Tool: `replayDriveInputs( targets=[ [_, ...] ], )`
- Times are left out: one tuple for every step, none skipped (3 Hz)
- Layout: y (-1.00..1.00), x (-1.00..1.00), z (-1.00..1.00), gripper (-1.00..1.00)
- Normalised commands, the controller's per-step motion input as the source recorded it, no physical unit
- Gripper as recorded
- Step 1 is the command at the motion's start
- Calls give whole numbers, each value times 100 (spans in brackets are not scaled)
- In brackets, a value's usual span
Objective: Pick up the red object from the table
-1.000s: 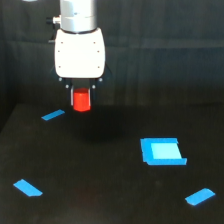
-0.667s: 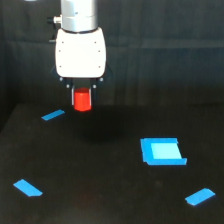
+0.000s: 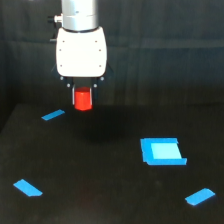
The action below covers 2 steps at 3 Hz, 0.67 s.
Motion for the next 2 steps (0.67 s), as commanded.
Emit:
replayDriveInputs(
  targets=[
    [2, -1, -1, -97],
    [3, 2, 8, -100]
  ],
)
